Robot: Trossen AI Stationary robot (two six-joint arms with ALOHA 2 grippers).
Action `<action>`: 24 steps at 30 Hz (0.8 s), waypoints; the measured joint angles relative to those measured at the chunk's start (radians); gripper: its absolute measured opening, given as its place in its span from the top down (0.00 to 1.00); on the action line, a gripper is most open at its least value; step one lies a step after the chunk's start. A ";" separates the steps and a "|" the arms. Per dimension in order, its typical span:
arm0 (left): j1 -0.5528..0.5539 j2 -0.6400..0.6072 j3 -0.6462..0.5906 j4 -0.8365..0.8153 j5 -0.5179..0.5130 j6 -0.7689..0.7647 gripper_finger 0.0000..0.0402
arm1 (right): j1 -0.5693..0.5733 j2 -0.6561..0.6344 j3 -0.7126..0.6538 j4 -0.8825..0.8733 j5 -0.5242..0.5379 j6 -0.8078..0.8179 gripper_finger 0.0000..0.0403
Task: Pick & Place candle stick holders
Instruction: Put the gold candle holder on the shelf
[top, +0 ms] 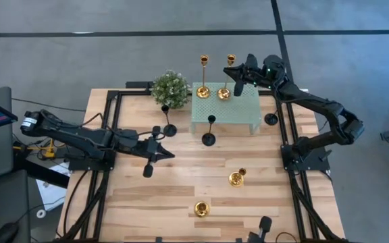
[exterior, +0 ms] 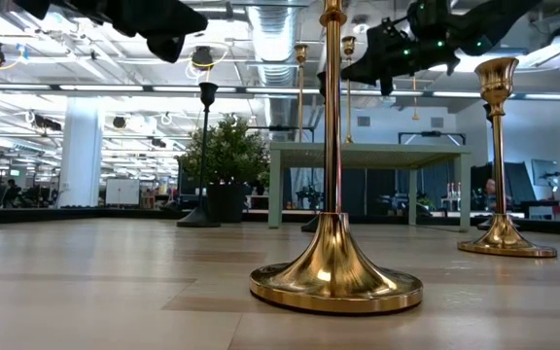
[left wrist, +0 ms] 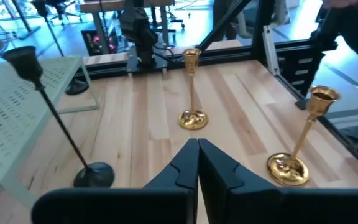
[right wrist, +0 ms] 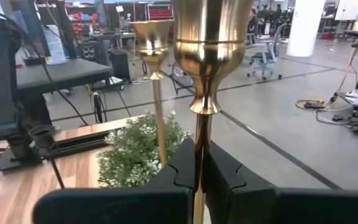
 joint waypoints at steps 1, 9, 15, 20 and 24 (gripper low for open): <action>0.000 0.000 -0.004 0.008 -0.006 0.000 0.98 | -0.001 0.003 0.000 0.006 0.000 -0.001 1.00; 0.000 -0.002 -0.007 0.067 -0.012 0.047 0.98 | -0.019 0.008 0.000 0.012 -0.006 -0.001 1.00; 0.009 -0.015 -0.007 0.141 -0.012 0.086 0.98 | -0.033 -0.014 0.000 0.009 -0.021 -0.003 1.00; 0.015 -0.020 -0.007 0.139 -0.030 0.086 0.98 | -0.046 -0.059 0.000 0.002 -0.045 0.004 1.00; 0.014 -0.010 -0.007 0.140 -0.075 0.087 0.97 | -0.047 -0.096 0.001 -0.054 -0.047 0.005 1.00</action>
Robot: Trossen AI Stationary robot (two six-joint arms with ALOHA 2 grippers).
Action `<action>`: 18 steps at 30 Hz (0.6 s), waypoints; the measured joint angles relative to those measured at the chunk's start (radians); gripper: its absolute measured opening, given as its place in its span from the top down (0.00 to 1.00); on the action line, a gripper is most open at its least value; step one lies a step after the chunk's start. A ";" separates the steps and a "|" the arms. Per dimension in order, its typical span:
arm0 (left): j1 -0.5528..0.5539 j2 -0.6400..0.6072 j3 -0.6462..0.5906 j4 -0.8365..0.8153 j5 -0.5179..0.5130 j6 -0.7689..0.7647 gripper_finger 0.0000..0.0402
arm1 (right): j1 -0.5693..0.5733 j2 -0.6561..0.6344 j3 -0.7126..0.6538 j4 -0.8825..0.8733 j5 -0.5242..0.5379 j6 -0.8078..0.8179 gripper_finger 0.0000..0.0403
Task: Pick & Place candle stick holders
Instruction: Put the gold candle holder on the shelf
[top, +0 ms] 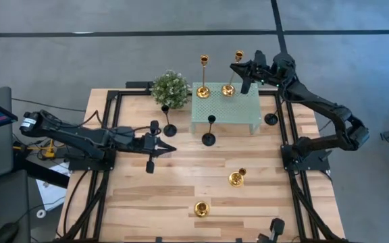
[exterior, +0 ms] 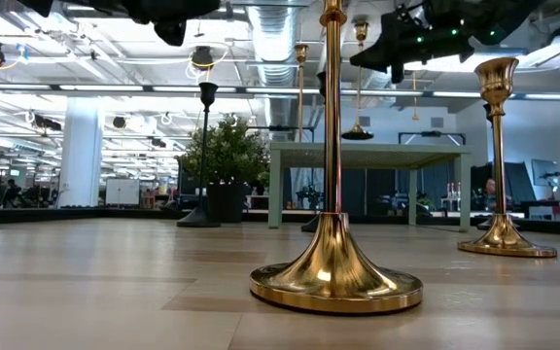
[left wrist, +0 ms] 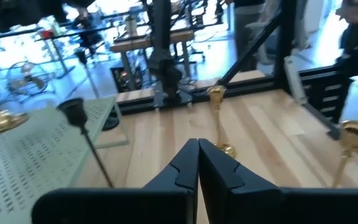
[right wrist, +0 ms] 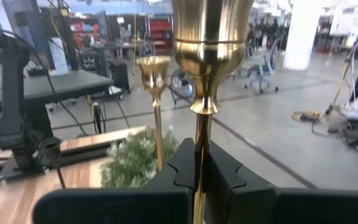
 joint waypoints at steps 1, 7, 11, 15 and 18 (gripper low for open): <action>0.000 0.000 0.000 -0.002 -0.017 0.000 0.97 | -0.001 -0.009 0.000 -0.019 0.000 -0.002 1.00; 0.000 -0.001 0.000 0.001 -0.051 0.000 0.98 | -0.012 -0.050 -0.001 -0.067 0.001 -0.009 1.00; 0.000 -0.001 0.000 0.000 -0.051 0.000 0.98 | -0.027 -0.052 -0.001 -0.074 0.003 -0.024 1.00; 0.000 -0.001 0.000 -0.002 -0.050 -0.001 0.98 | -0.054 -0.029 -0.001 -0.077 0.004 -0.025 1.00; -0.001 -0.008 0.000 -0.004 -0.050 -0.001 0.98 | -0.079 -0.005 -0.001 -0.078 0.006 -0.033 1.00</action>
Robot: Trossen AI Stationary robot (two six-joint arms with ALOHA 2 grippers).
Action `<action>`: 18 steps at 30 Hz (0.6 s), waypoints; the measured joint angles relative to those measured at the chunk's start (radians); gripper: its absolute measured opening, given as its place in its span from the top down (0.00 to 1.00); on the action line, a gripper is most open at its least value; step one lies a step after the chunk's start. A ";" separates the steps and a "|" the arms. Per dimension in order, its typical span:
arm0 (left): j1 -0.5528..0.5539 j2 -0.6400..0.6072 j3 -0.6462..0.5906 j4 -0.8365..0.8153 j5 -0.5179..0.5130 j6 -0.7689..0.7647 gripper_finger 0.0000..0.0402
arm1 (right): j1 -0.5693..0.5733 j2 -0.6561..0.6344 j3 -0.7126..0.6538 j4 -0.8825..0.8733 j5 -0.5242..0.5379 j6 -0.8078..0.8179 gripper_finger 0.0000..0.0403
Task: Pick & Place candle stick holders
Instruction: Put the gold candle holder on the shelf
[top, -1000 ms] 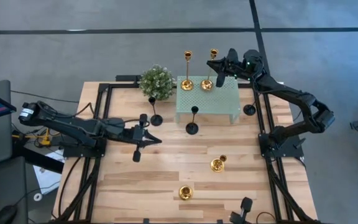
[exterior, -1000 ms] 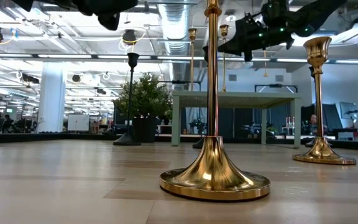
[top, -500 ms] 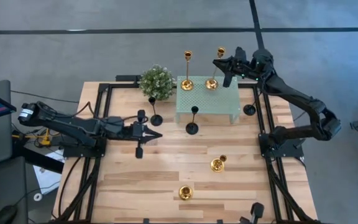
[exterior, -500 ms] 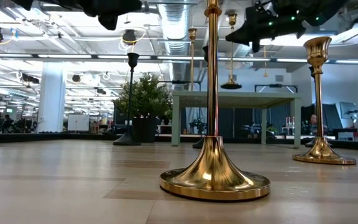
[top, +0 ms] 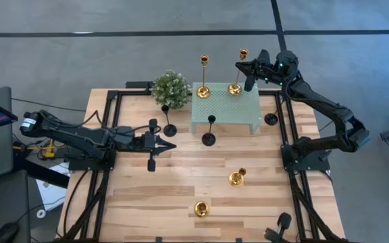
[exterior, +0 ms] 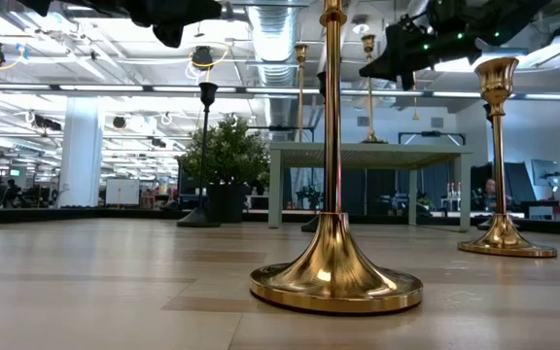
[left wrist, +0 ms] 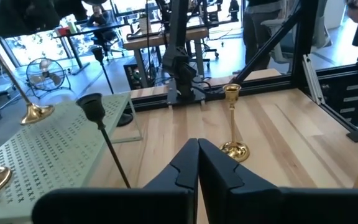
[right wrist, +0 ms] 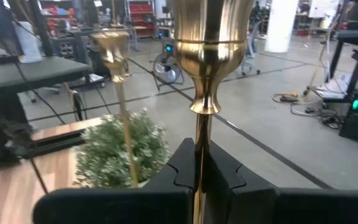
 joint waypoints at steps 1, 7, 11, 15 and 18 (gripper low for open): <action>0.000 -0.005 0.000 -0.001 0.000 0.000 0.98 | -0.007 0.008 0.000 0.002 -0.001 -0.001 1.00; 0.000 -0.028 0.000 -0.045 -0.001 -0.001 0.98 | -0.035 0.031 0.000 -0.002 -0.002 -0.010 1.00; -0.001 -0.047 0.000 -0.067 -0.020 -0.005 0.99 | -0.039 0.031 0.000 -0.003 -0.003 -0.018 1.00; -0.001 -0.056 0.000 -0.080 -0.039 -0.008 0.98 | -0.054 0.030 0.000 -0.015 -0.004 -0.021 1.00; -0.001 -0.058 0.000 -0.087 -0.042 -0.008 0.98 | -0.064 0.030 0.000 -0.033 -0.001 -0.028 1.00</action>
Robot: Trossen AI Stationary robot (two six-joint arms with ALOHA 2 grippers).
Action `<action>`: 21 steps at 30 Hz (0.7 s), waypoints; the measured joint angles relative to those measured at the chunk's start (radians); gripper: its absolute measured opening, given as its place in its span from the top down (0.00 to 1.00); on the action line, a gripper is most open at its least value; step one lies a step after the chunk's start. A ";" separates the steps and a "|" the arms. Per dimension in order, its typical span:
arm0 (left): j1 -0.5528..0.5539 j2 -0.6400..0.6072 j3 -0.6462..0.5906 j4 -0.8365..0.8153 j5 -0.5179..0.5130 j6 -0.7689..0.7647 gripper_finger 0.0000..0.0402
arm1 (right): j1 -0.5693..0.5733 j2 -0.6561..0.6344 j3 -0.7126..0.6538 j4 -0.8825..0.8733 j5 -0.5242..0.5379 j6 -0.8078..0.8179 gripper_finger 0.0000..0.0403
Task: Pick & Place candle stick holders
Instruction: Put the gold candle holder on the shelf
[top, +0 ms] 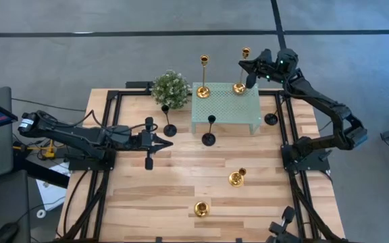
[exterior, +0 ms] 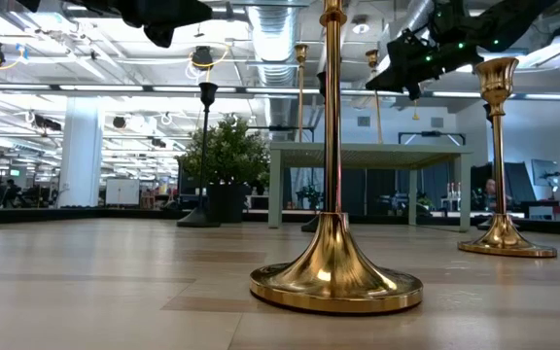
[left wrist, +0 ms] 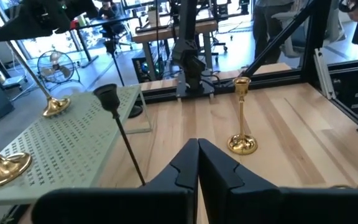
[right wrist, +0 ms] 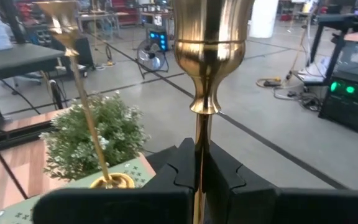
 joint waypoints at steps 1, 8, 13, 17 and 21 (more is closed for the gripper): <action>0.000 0.000 0.000 0.000 0.000 0.000 0.98 | -0.002 0.000 0.000 0.000 0.000 0.000 1.00; 0.000 0.000 0.000 -0.003 -0.003 0.000 0.98 | 0.011 0.000 0.000 0.010 -0.046 0.008 1.00; 0.000 0.000 0.000 -0.005 -0.003 0.000 0.98 | 0.046 0.000 0.000 0.049 -0.052 0.011 1.00; 0.000 0.000 0.000 -0.006 -0.003 0.000 0.99 | 0.042 -0.001 0.000 0.039 -0.043 0.015 1.00; 0.000 0.000 0.000 -0.006 -0.003 0.000 0.98 | 0.037 -0.001 0.000 0.040 -0.047 0.026 1.00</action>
